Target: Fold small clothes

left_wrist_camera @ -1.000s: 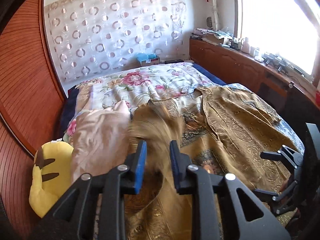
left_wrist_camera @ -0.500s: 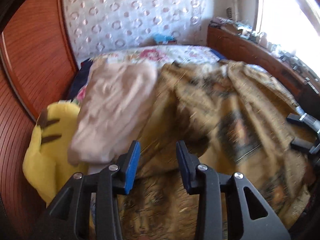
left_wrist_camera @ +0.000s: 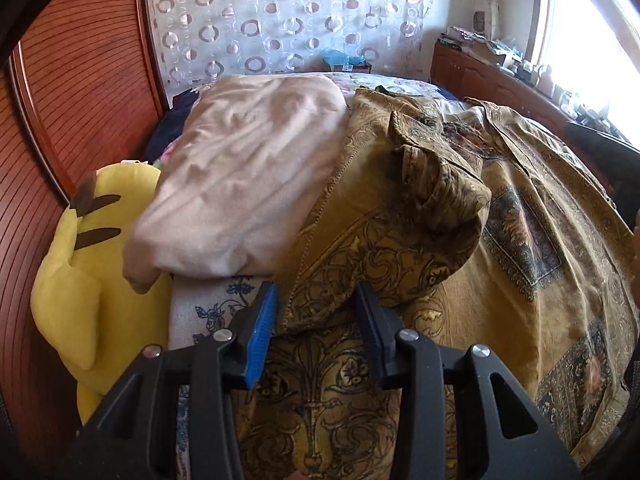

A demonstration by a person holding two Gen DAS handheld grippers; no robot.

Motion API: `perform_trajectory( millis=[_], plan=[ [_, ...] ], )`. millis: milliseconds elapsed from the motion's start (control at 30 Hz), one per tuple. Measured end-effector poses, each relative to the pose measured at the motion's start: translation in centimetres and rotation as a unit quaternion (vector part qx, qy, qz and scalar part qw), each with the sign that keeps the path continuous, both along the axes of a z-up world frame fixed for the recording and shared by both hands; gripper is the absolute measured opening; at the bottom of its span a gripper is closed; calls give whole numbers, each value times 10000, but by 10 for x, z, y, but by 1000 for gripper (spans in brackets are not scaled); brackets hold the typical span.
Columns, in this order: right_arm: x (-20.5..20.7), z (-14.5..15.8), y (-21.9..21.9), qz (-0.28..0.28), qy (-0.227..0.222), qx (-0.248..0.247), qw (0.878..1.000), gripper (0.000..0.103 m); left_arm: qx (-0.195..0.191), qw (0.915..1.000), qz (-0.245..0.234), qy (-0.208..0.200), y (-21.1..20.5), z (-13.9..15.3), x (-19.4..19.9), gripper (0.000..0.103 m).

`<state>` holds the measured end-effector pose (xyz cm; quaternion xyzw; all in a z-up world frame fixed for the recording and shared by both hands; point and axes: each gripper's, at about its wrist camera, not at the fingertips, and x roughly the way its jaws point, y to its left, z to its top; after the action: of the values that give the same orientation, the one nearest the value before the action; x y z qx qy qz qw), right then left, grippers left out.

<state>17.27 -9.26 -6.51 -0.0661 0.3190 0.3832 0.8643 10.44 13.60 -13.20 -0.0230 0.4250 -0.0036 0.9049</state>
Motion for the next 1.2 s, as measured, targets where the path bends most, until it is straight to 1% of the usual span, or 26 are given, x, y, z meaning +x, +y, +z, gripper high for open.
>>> perform_trajectory(
  millis=[100, 133, 167, 300, 367, 467, 500, 533, 567, 600, 633, 700, 800, 933, 1067, 1100, 1133, 1200],
  plan=[
    [11, -6, 24, 169, 189, 5, 9997, 89, -92, 10000, -3, -10, 3, 1, 0, 39],
    [15, -10, 33, 228, 289, 14, 9993, 84, -116, 9999, 8, -17, 4, 2, -1, 39],
    [18, -13, 40, 268, 366, 6, 9990, 83, -120, 9999, 28, -19, 5, 2, -1, 39],
    [27, -21, 69, 440, 611, 9, 9972, 82, -76, 9997, 181, -114, 11, 10, -15, 39],
    [28, -23, 84, 512, 632, -55, 9967, 81, -76, 9994, 266, -196, 16, 18, -25, 39],
    [28, -30, 107, 559, 606, -376, 9959, 80, -97, 9987, 396, -310, 26, 29, -40, 39],
    [29, -34, 112, 537, 571, -513, 9956, 74, -105, 9985, 425, -322, 28, 30, -43, 39],
    [29, -37, 113, 501, 553, -605, 9954, 64, -110, 9984, 453, -333, 30, 32, -45, 39],
    [30, -42, 114, 452, 558, -719, 9948, 57, -121, 9982, 476, -354, 32, 34, -49, 39],
    [31, -46, 113, 432, 590, -778, 9943, 40, -123, 9981, 478, -365, 32, 35, -50, 39],
    [31, -48, 110, 400, 595, -821, 9940, 28, -114, 9981, 479, -380, 32, 36, -52, 39],
    [29, -50, 96, 284, 534, -841, 9946, 18, -97, 9979, 485, -424, 31, 38, -55, 39],
    [21, -44, 70, 146, 475, -742, 9960, 17, -155, 9974, 479, -514, 27, 41, -60, 39],
    [5, -42, 41, -39, 316, -914, 9953, 17, -147, 9971, 456, -598, 20, 44, -62, 39],
    [-7, -43, 14, -258, 388, -902, 9948, 18, -140, 9969, 386, -668, 13, 48, -64, 39],
    [-10, -42, 8, -261, 449, -841, 9951, 23, -134, 9969, 362, -679, 11, 49, -65, 39],
    [-11, -41, 4, -281, 475, -798, 9953, 33, -126, 9969, 342, -695, 10, 50, -65, 39],
    [-16, -36, -5, -354, 408, -696, 9961, 37, -125, 9969, 305, -719, 7, 52, -66, 39]
  ],
)
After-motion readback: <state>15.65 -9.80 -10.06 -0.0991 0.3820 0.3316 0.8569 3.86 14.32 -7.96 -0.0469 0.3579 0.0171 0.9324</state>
